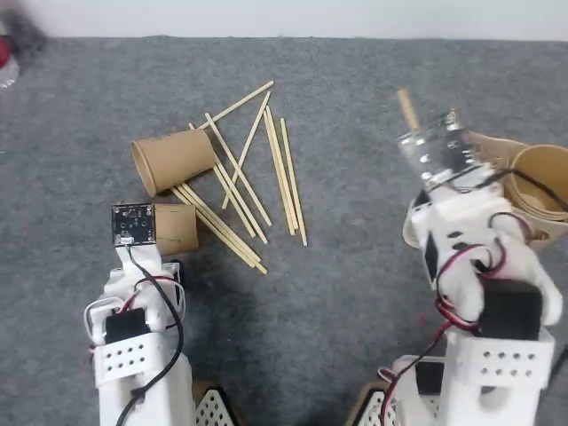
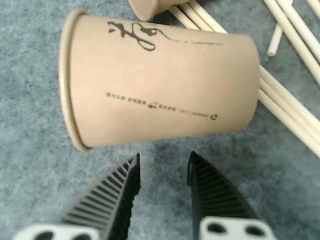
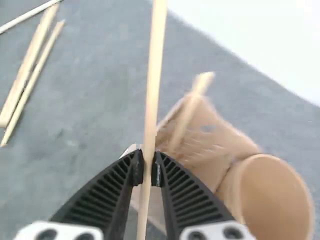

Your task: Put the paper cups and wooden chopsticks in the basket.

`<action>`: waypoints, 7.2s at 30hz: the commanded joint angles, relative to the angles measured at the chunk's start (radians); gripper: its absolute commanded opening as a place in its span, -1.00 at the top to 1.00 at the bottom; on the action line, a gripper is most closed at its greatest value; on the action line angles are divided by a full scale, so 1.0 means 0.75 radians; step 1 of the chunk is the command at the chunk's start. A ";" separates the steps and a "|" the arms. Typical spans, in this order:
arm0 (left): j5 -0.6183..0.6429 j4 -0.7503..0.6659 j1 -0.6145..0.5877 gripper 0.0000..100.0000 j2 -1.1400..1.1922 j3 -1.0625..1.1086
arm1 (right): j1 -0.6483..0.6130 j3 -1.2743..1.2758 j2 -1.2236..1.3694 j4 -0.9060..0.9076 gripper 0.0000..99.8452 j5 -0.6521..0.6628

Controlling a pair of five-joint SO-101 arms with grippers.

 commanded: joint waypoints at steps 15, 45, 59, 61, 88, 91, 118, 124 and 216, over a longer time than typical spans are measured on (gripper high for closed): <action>0.008 0.008 0.008 0.68 -0.018 -0.017 | 0.167 0.010 -0.028 -0.588 0.98 -0.401; 0.008 0.008 0.008 0.68 -0.018 -0.017 | 0.351 0.307 0.058 -0.817 0.98 -0.362; 0.008 0.008 0.008 0.68 -0.018 -0.017 | 0.406 0.129 0.328 -0.875 0.98 -0.360; 0.008 0.008 0.008 0.68 -0.018 -0.017 | 0.406 0.123 0.296 -0.846 0.98 -0.360; 0.008 0.008 0.008 0.68 -0.018 -0.017 | 0.304 -0.100 0.007 -0.271 0.98 -0.356; 0.008 0.008 0.008 0.68 -0.018 -0.017 | 0.277 -0.100 -0.003 -0.240 0.98 -0.358; 0.008 0.008 0.008 0.68 -0.018 -0.017 | 0.263 -0.100 -0.009 -0.144 0.98 -0.358; 0.008 0.008 0.008 0.68 -0.018 -0.017 | 0.263 -0.100 -0.009 -0.142 0.98 -0.358; -0.020 0.106 1.408 0.68 2.721 -3.064 | 0.821 -0.278 -0.009 0.357 0.98 -0.278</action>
